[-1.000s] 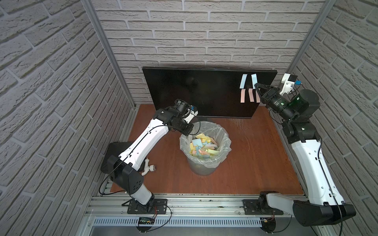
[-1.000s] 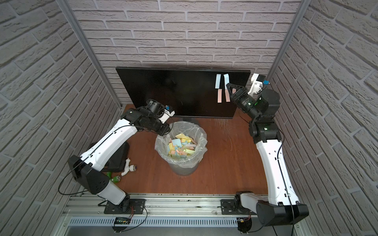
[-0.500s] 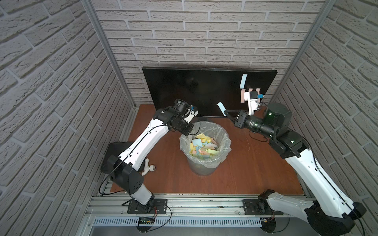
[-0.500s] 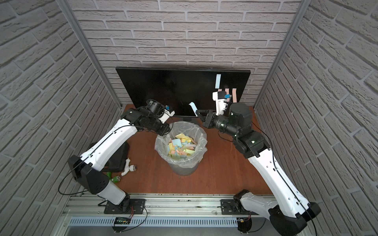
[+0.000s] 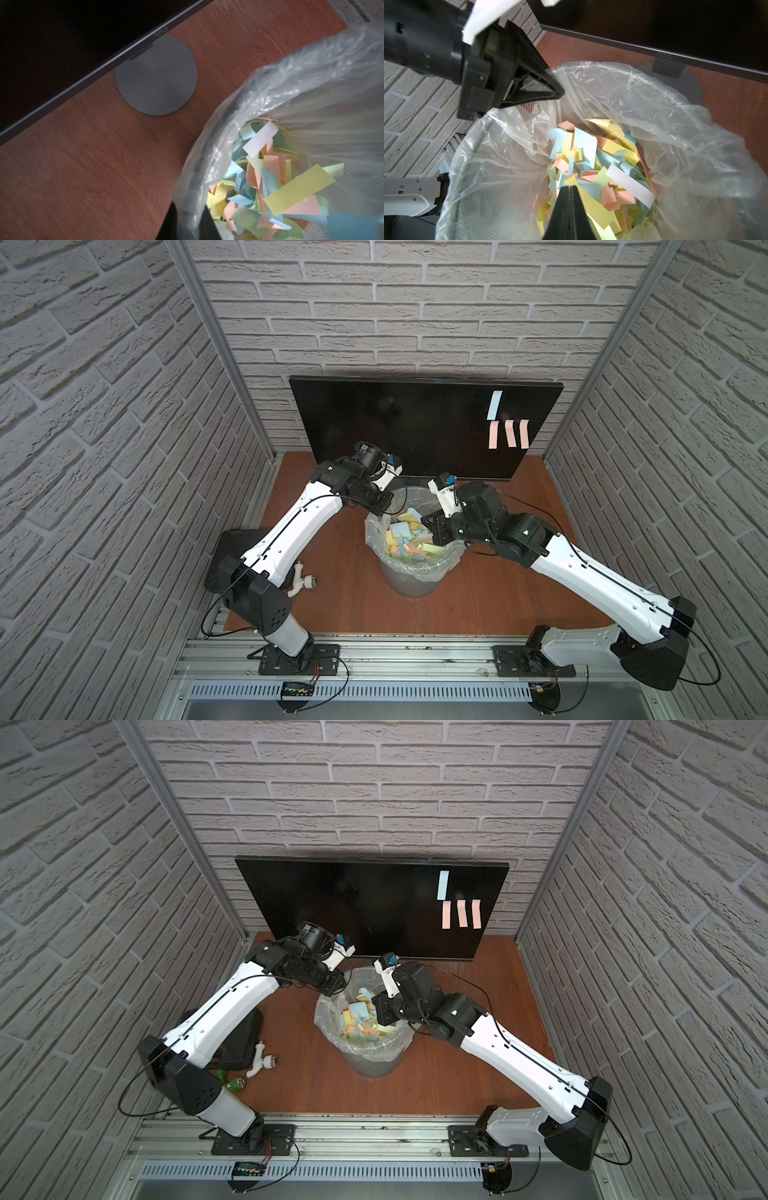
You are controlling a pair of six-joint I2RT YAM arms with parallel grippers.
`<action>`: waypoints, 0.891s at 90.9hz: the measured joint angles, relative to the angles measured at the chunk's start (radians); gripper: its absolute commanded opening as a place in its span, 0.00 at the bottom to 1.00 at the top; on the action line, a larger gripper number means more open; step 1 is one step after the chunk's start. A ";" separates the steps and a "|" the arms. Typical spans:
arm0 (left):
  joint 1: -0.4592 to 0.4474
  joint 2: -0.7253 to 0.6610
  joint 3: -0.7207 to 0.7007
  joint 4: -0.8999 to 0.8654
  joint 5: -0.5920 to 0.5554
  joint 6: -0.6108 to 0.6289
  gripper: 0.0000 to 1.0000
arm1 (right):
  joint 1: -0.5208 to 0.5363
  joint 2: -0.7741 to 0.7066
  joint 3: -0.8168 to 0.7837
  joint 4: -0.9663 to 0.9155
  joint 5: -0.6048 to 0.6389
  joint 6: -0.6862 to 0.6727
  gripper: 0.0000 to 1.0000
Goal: Remove the sticky note from the monitor
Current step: Place the sticky note in the trash bin.
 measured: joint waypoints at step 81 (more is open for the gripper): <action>0.000 0.000 0.000 0.000 0.000 0.000 0.17 | 0.027 0.038 0.035 -0.010 0.011 -0.014 0.59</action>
